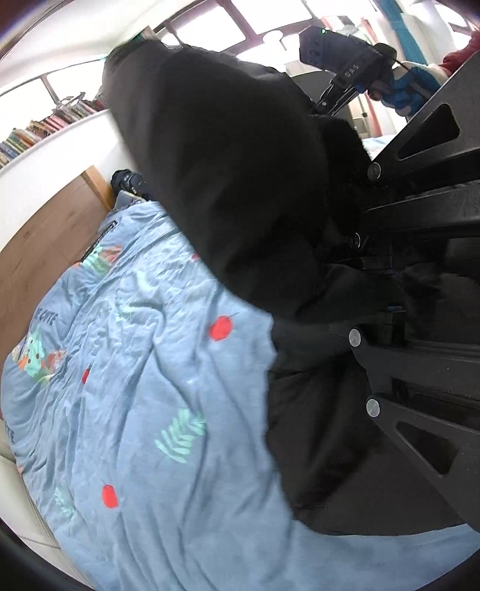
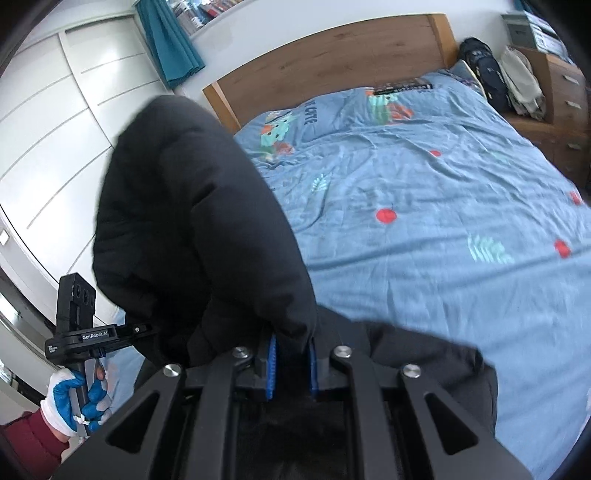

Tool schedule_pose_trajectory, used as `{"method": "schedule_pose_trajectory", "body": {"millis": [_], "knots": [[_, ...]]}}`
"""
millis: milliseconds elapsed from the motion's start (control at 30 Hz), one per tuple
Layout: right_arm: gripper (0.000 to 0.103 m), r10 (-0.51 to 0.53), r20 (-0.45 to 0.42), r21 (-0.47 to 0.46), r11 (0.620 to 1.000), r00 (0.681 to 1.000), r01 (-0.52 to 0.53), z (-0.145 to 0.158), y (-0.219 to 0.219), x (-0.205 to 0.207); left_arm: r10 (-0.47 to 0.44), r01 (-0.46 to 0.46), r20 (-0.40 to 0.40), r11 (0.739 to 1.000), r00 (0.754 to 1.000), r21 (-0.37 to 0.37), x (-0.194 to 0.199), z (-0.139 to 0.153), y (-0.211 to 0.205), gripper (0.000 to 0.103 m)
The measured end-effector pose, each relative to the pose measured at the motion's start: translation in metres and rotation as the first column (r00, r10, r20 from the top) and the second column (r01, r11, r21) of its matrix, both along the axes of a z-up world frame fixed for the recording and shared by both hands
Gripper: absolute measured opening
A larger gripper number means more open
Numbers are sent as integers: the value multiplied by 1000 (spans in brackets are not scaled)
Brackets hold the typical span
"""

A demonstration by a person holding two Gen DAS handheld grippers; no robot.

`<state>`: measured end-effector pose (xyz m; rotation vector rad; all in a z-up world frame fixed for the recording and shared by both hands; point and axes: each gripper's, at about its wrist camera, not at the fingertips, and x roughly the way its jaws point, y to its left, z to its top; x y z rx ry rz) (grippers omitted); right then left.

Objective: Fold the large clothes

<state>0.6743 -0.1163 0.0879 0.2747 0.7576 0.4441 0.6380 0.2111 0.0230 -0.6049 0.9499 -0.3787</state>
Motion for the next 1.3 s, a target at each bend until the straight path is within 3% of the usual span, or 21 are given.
{"method": "schedule_pose_trajectory", "body": {"millis": [167,400,533,667,933,1033,1100,1200,1300], "knots": [[12,0,-25,18,1000,1000,0,-14,-13,-41,-33,34,-21,999,999,42,-37,-14,-5,10],[12,-24,-71,66,997,997,29,-57,-30,-82,-56,59,-33,993,998,101,-63,-48,-9,12],[12,-37,-113,43,998,993,42,-88,-34,-88,-37,46,-75,991,997,129,-76,-67,-4,17],[15,-42,-150,36,998,988,48,-101,-37,-94,-27,40,-94,991,995,130,-85,-67,-2,16],[15,-40,-158,-22,999,987,37,-88,-42,-105,-7,22,-105,989,994,144,-106,-53,-1,34],[17,-43,-174,-38,999,984,37,-80,-50,-114,6,11,-111,988,994,154,-127,-42,2,52],[22,-48,-175,-60,997,983,38,-71,-57,-123,25,-6,-115,986,993,165,-141,-34,8,56],[29,-69,-182,-86,995,981,54,-57,-70,-137,69,-50,-113,985,991,167,-161,-15,22,59],[31,-89,-167,-100,992,982,73,-32,-85,-149,98,-85,-62,979,993,186,-167,19,28,66]]}}
